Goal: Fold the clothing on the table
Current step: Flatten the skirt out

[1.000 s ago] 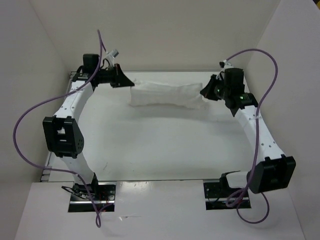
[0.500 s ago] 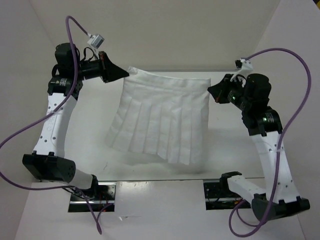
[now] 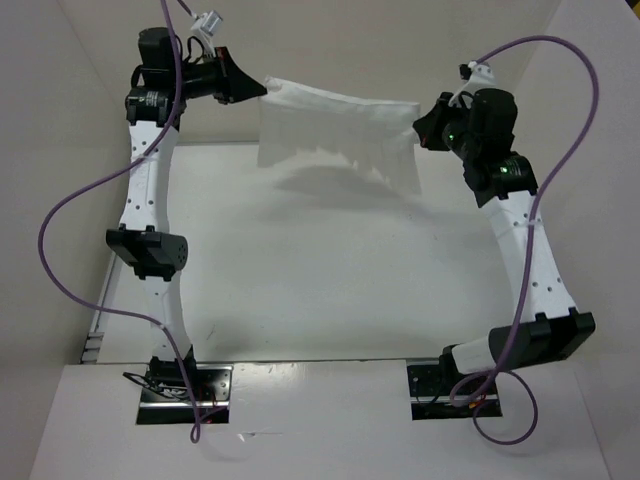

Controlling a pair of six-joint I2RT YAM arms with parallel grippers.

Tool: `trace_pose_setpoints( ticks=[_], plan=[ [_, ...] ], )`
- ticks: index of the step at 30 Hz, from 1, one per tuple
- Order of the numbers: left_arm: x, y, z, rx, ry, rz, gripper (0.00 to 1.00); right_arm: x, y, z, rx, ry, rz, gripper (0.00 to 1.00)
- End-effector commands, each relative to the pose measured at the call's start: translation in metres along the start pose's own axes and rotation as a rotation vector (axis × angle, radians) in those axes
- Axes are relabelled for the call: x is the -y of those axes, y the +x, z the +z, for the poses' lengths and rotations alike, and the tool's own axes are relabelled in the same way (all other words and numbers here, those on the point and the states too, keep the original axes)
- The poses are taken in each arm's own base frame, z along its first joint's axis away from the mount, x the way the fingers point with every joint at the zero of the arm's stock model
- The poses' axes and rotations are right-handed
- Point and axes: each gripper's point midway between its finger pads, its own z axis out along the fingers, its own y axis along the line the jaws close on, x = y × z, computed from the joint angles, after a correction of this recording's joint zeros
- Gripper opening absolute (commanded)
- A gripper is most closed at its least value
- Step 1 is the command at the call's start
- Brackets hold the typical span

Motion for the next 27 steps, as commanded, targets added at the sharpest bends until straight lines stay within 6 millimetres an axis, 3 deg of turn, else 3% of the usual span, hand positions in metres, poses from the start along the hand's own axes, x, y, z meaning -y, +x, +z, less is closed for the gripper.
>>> trace_pose_setpoints(
  ticks=[1,2,3,4,5,6,7,8,10,11,13,14,15,16,17,20,22,27],
  plan=[
    [0.057,-0.046,-0.051,0.103,-0.015,0.174,0.0,0.004,-0.071,-0.06,0.254,0.069,-0.092,0.0],
    [0.052,-0.037,-0.05,0.079,-0.023,0.161,0.0,0.001,-0.062,-0.06,0.239,0.044,-0.094,0.0],
    [0.051,-0.027,-0.045,0.056,-0.026,0.15,0.0,0.008,-0.036,-0.049,0.184,0.042,-0.089,0.0],
    [0.05,-0.018,-0.04,0.036,-0.019,0.142,0.0,0.009,-0.023,-0.048,0.163,0.034,-0.072,0.0],
    [0.039,0.007,-0.03,0.005,-0.022,0.093,0.0,0.003,-0.013,-0.054,0.157,0.002,-0.049,0.0],
    [0.031,0.023,-0.027,-0.004,-0.025,0.058,0.0,0.009,0.021,-0.047,0.083,-0.003,-0.028,0.0],
    [0.02,0.063,-0.022,-0.025,-0.023,-0.022,0.0,0.006,0.035,-0.051,0.05,-0.029,-0.004,0.0],
    [0.013,0.085,-0.022,-0.043,-0.029,-0.066,0.0,0.011,0.053,-0.049,0.008,-0.018,0.005,0.0],
    [0.003,0.129,-0.027,-0.087,-0.057,-0.14,0.0,0.02,0.114,-0.049,-0.154,-0.01,0.061,0.0],
    [-0.004,0.184,-0.028,-0.162,-0.07,-0.236,0.0,0.016,0.144,-0.057,-0.22,-0.03,0.092,0.0],
    [0.0,0.234,-0.032,-0.227,-0.078,-0.307,0.0,0.009,0.171,-0.072,-0.284,-0.056,0.135,0.0],
    [0.005,0.256,-0.032,-0.253,-0.091,-0.33,0.0,0.002,0.182,-0.089,-0.314,-0.069,0.172,0.0],
    [0.014,0.267,-0.039,-0.262,-0.097,-0.343,0.0,0.001,0.197,-0.099,-0.356,-0.074,0.203,0.0],
    [0.018,0.283,-0.044,-0.283,-0.107,-0.369,0.0,-0.003,0.202,-0.107,-0.38,-0.073,0.223,0.0],
    [0.019,0.311,-0.051,-0.323,-0.126,-0.405,0.0,-0.011,0.201,-0.123,-0.39,-0.075,0.265,0.0],
    [0.027,0.323,-0.066,-0.326,-0.164,-0.435,0.0,-0.018,0.202,-0.133,-0.416,-0.062,0.316,0.0],
    [0.024,0.323,-0.067,-0.332,-0.188,-0.418,0.0,-0.012,0.212,-0.131,-0.457,-0.019,0.331,0.0],
    [0.007,0.311,-0.048,-0.345,-0.176,-0.402,0.0,0.011,0.242,-0.119,-0.562,0.117,0.356,0.0]
  ],
)
